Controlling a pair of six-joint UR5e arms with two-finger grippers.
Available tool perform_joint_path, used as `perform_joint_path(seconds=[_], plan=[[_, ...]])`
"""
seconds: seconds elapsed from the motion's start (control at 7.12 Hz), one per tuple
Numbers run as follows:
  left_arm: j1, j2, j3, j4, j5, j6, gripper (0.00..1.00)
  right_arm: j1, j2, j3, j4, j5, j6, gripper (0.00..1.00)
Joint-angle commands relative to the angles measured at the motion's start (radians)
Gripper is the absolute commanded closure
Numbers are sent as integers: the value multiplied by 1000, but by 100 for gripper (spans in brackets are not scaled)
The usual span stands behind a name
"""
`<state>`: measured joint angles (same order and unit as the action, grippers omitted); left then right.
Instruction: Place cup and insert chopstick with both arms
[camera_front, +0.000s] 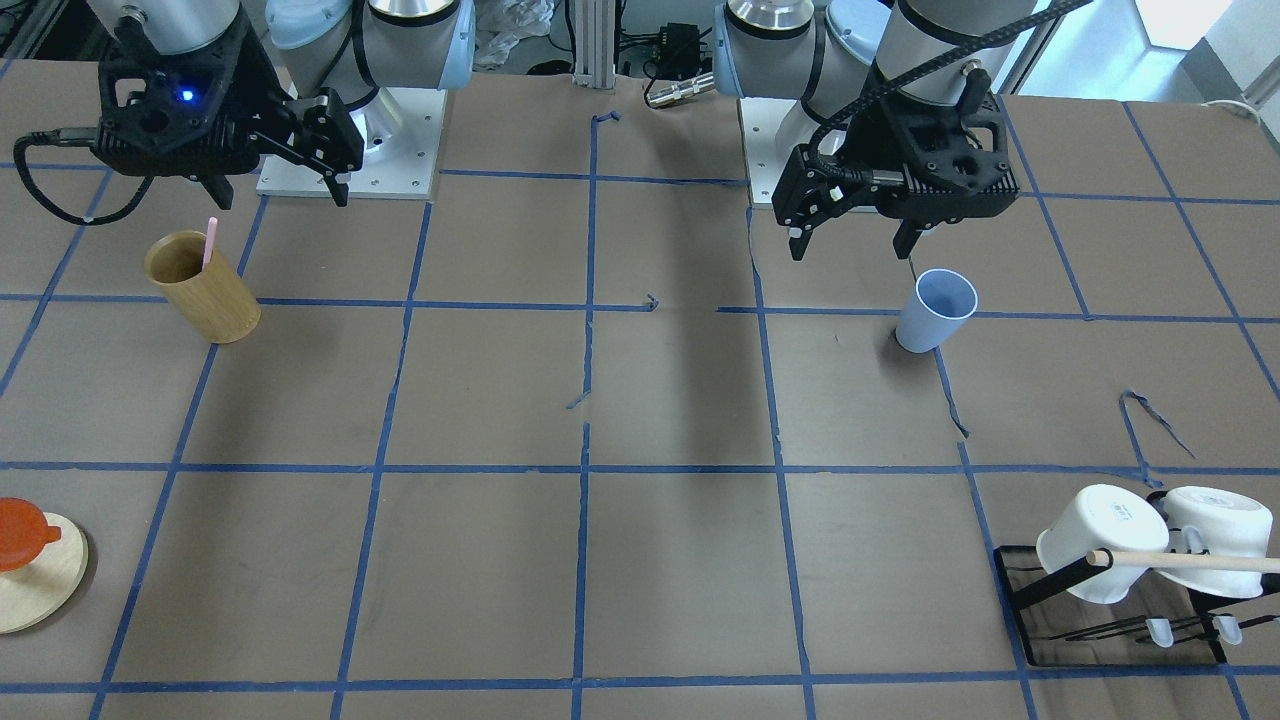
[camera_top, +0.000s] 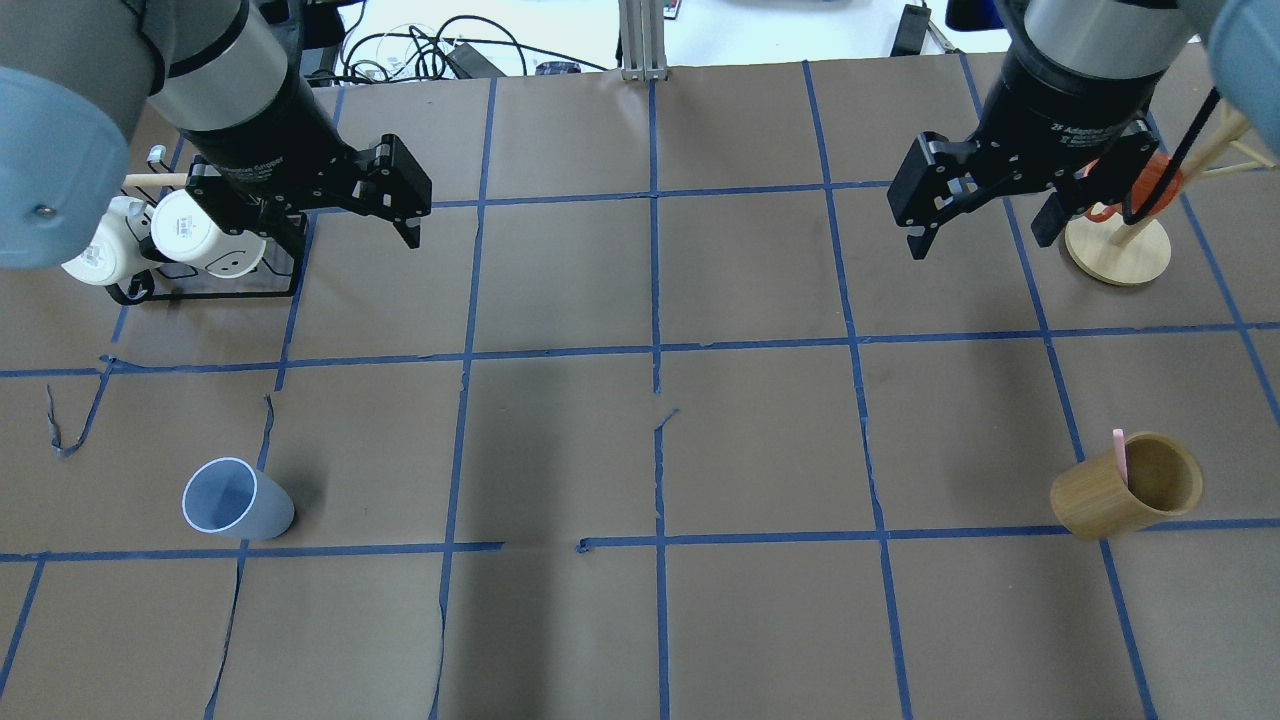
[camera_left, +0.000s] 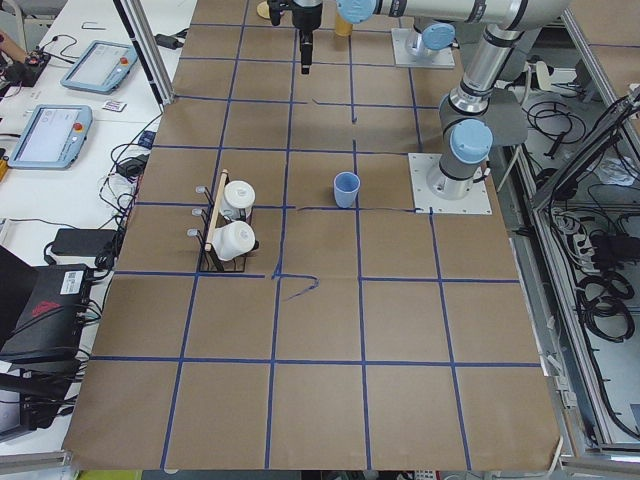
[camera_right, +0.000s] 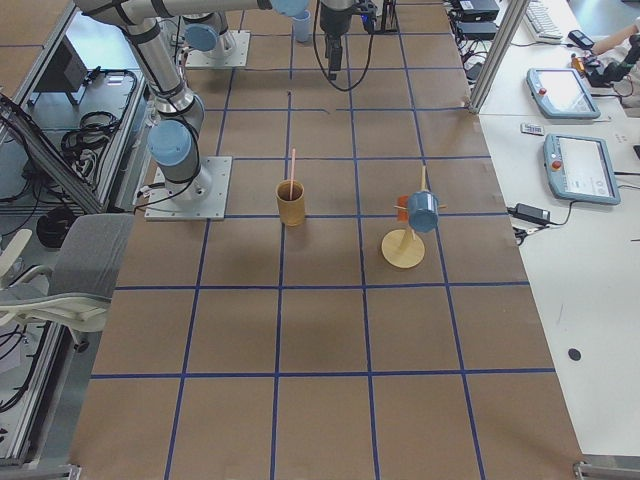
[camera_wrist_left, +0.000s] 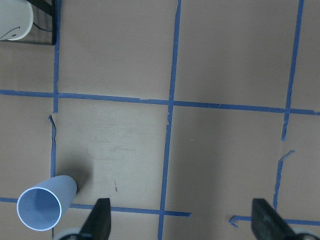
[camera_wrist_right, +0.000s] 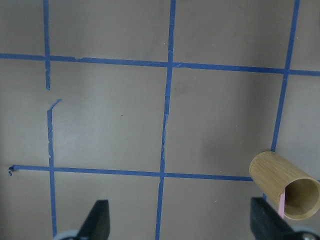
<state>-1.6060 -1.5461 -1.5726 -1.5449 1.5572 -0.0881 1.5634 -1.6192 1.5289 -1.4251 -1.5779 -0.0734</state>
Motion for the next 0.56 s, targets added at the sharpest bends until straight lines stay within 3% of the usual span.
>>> perform_joint_path(seconds=[0.0, 0.42], plan=[[0, 0, 6, -4, -11, 14, 0, 6, -1, 1, -1, 12, 1, 0], [4, 6, 0, -3, -11, 16, 0, 4, -1, 1, -3, 3, 10, 0]])
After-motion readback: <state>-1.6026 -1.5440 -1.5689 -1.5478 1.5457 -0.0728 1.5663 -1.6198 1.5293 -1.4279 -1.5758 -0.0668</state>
